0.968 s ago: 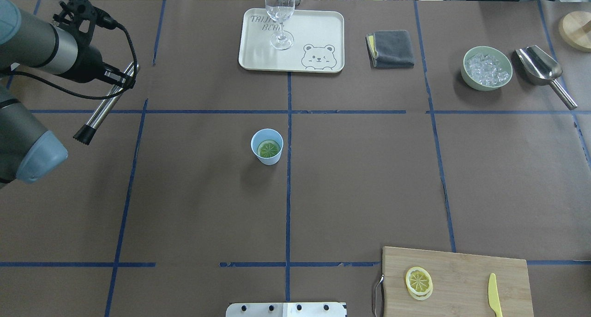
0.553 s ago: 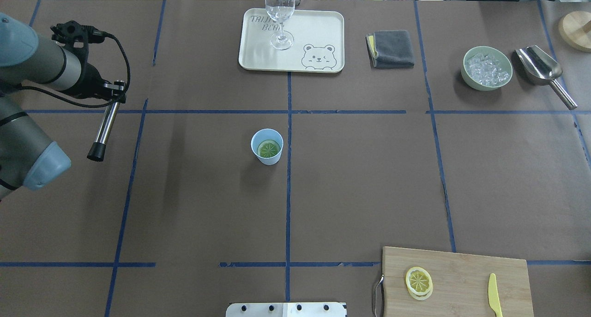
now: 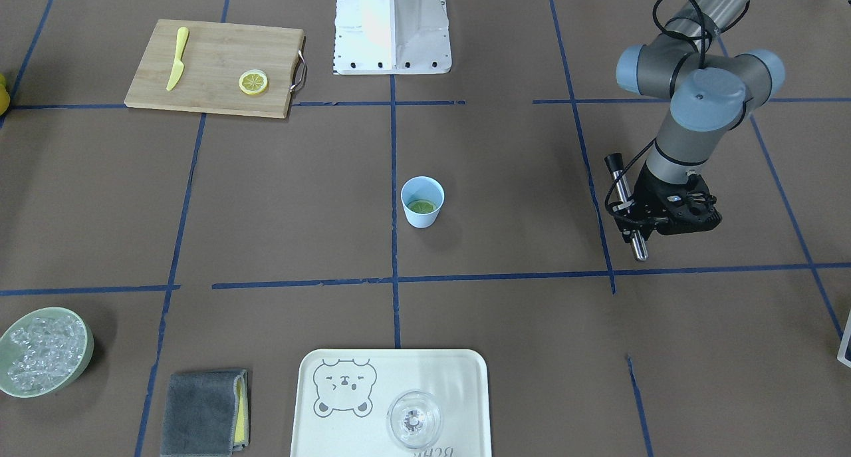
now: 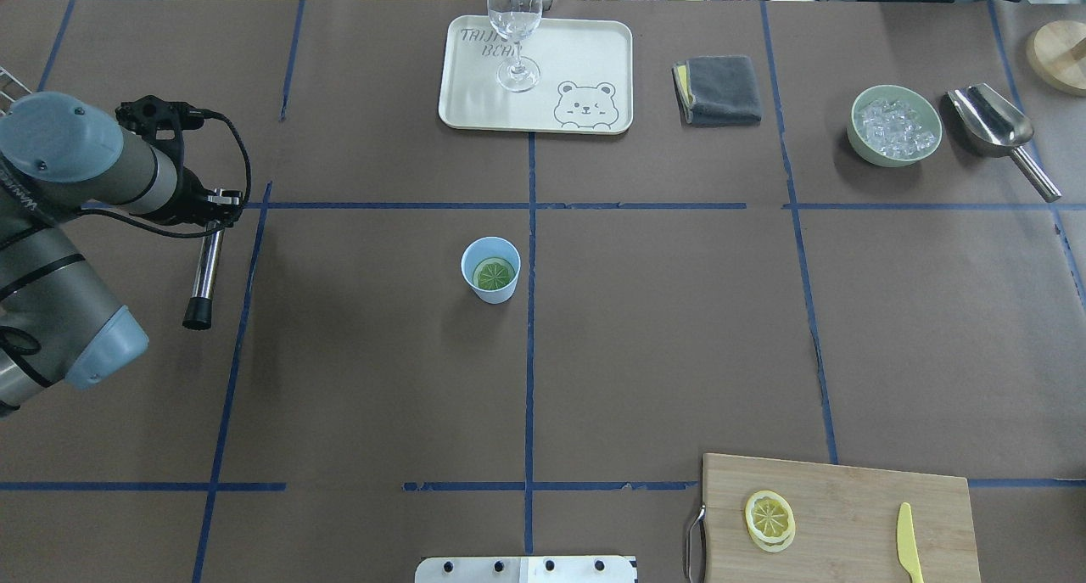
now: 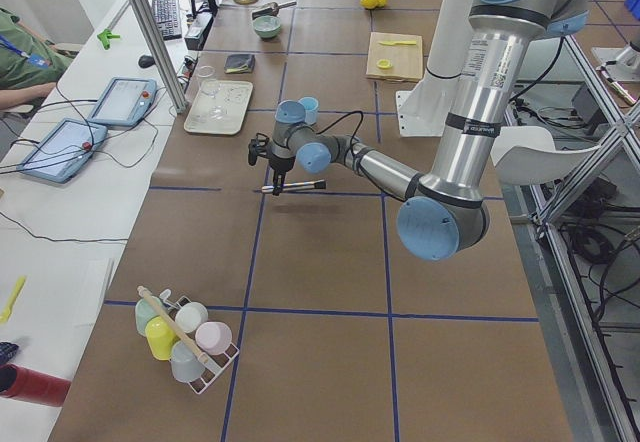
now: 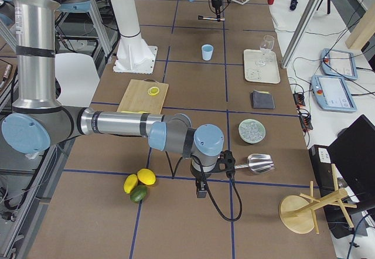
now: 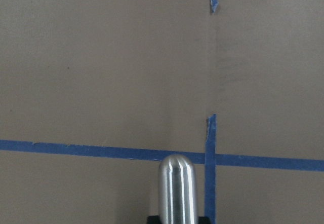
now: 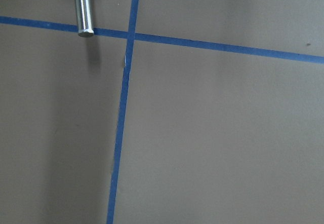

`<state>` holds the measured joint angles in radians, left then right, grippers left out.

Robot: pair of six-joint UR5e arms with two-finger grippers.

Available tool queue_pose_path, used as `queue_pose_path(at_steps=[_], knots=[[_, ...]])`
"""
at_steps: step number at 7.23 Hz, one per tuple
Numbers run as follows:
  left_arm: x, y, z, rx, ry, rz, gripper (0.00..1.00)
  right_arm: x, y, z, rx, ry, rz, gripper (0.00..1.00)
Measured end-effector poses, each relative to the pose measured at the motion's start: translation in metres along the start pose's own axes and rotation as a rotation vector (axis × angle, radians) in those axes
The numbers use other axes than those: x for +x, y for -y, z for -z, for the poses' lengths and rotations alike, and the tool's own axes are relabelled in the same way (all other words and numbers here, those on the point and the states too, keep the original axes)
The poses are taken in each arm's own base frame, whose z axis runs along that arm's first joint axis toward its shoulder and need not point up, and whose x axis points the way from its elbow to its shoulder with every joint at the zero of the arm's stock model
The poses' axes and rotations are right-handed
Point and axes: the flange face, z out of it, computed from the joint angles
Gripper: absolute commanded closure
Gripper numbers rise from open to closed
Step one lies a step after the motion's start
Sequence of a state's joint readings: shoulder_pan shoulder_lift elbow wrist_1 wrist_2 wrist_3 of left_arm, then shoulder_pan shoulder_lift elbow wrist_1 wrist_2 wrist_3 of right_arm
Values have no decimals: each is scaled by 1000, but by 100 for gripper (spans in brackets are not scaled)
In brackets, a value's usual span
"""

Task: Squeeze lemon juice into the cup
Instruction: 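Lower the muddler upright onto the table and open the left gripper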

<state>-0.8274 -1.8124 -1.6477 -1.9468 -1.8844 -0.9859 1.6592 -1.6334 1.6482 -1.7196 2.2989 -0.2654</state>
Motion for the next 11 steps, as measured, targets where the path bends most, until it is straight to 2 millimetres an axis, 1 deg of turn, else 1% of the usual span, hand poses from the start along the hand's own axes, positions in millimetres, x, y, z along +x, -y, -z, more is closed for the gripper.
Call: queue_pose_path(at_steps=[2,3,4,5,6,7,9,10,11], knots=[[-38,-19,-17,14,-17,-84,100,-1,1,1,1,-1,2,0],[-49,-24,-24,21,-26,-101,100,-1,2,2,3,-2,4,0],[-53,-26,-27,23,-31,-103,100,-2,4,2,4,-2,6,0],[-53,-27,-28,23,-35,-104,97,-2,4,3,5,-2,7,0],[-53,-27,-29,23,-37,-106,2,-2,6,4,6,-3,8,0],[-54,-27,-29,22,-36,-110,0,-3,7,4,7,-4,9,0],[-53,-27,-27,22,-38,-126,0,-3,7,5,8,-5,10,0],[-52,-26,-23,26,-42,-161,0,-3,8,5,8,-5,10,0],[-58,-22,-15,38,-42,-214,0,-3,8,5,9,-5,10,0]])
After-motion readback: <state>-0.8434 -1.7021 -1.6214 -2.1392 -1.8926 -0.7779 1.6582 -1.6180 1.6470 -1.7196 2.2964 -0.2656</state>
